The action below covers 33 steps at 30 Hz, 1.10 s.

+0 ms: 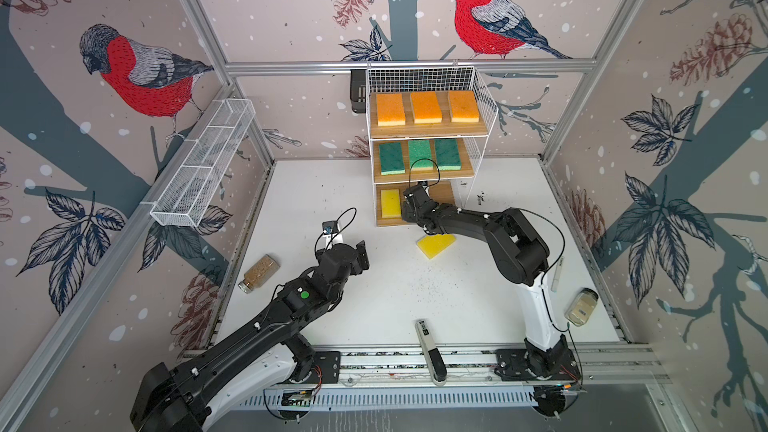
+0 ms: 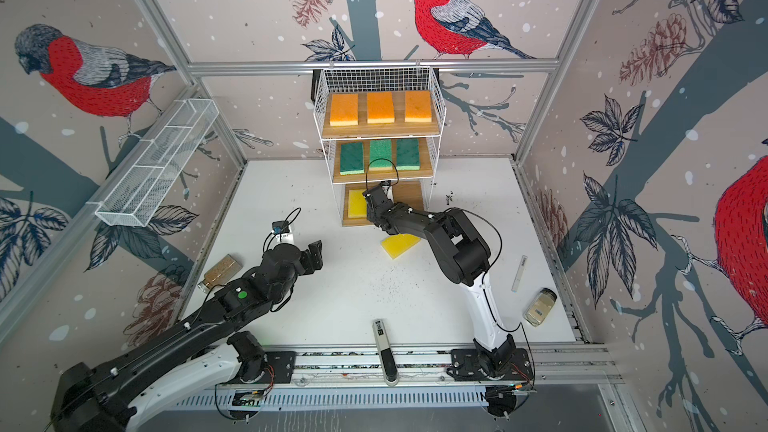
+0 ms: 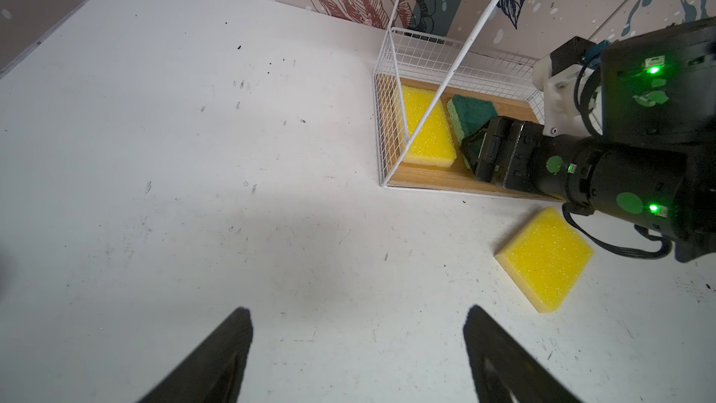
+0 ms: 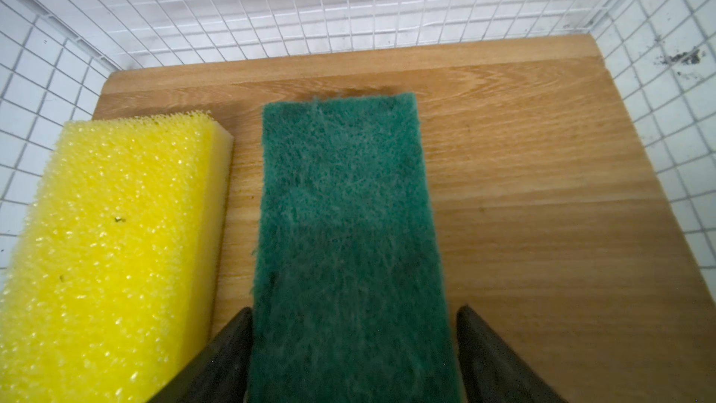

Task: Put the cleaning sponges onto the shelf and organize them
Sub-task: 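Open the right gripper to release the green sponge, then move the right gripper back over the small yellow sponge on the table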

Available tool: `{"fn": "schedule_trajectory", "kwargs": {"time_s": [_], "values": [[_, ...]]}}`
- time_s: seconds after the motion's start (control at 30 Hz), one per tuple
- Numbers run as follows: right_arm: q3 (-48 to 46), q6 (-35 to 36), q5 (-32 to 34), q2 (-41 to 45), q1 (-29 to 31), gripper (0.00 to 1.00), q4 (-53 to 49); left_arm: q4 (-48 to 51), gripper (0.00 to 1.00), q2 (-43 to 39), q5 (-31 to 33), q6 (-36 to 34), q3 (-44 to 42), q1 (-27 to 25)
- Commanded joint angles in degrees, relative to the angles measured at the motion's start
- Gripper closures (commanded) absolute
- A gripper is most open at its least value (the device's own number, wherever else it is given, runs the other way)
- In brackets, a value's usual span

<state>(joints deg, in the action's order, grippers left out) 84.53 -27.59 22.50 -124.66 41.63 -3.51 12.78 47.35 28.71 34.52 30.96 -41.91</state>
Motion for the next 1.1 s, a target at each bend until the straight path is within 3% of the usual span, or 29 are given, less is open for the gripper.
{"fn": "schedule_trajectory", "kwargs": {"time_s": [0.0, 0.67, 0.9, 1.07], "values": [[-0.8, -0.8, 1.1, 2.0, 0.3, 0.18, 0.3, 0.6, 0.14, -0.4, 0.7, -0.1, 0.8, 0.1], [-11.1, -5.3, 3.2, 16.2, 6.4, 0.13, -0.5, 3.9, 0.14, -3.0, -0.4, -0.7, 1.5, 0.0], [-12.3, -18.0, 6.8, 18.5, 10.9, 0.18, -13.5, 5.7, 0.14, -5.0, -2.2, -0.6, 0.9, 0.1], [-16.1, -23.9, 6.3, 19.6, 13.7, 0.18, -15.1, 6.3, 0.14, -6.1, -3.4, -0.3, 0.2, 0.1]]}}
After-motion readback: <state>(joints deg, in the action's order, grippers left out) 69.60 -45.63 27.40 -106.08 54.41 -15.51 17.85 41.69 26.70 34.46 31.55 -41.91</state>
